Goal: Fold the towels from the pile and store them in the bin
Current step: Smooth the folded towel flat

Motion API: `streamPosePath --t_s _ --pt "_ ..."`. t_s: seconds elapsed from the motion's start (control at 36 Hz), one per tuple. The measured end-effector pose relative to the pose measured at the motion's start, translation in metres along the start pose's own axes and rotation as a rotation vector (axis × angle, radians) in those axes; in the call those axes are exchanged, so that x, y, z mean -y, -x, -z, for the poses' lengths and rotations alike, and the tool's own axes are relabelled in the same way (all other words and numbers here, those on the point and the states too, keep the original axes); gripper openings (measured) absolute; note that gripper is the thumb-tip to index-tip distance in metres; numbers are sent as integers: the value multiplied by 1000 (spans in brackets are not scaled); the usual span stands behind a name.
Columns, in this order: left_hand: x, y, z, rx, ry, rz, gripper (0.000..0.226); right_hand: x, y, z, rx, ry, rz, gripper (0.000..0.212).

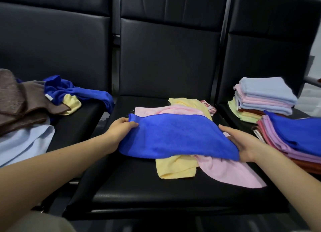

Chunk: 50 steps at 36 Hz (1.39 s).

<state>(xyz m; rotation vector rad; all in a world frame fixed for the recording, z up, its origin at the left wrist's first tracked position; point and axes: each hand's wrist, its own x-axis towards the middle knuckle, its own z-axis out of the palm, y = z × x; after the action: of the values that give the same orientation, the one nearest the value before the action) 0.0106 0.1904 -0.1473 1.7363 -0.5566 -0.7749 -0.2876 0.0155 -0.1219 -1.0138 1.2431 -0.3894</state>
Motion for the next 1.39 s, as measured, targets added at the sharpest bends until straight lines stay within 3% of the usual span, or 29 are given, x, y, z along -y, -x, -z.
streamPosePath --t_s 0.14,0.28,0.56,0.75,0.83,0.92,0.97,1.06,1.11,1.17,1.28,1.39 --pt "2 -4 7 18 -67 -10 7 -5 -3 -5 -10 -19 37 37" --pt "5 -5 5 9 -471 -178 26 -4 2 -8 49 -86 48 36" --pt "6 -10 9 27 -332 -173 51 5 11 -18 70 -412 152 25" --pt "12 -16 14 -55 -344 -186 60 23 17 -21 -73 -339 385 17" --pt "9 -15 16 -162 -394 -304 52 32 25 -34 -43 -332 446 18" --pt "3 -8 10 -151 -314 -415 27 38 33 -60 18 -302 492 20" --pt "-2 -1 -1 -62 -150 -352 17 38 34 -82 100 -267 510 20" --pt "-10 14 -20 154 92 -94 21 31 36 -111 342 -98 482 19" --pt "-12 19 -30 249 147 41 31 26 37 -124 421 66 455 25" --pt "-11 19 -34 287 165 90 37 23 35 -130 326 191 541 25" --pt "-13 12 -39 286 191 109 29 20 17 -118 -93 480 816 17" --pt "-17 4 -50 162 188 84 11 17 5 -106 -155 533 743 17"
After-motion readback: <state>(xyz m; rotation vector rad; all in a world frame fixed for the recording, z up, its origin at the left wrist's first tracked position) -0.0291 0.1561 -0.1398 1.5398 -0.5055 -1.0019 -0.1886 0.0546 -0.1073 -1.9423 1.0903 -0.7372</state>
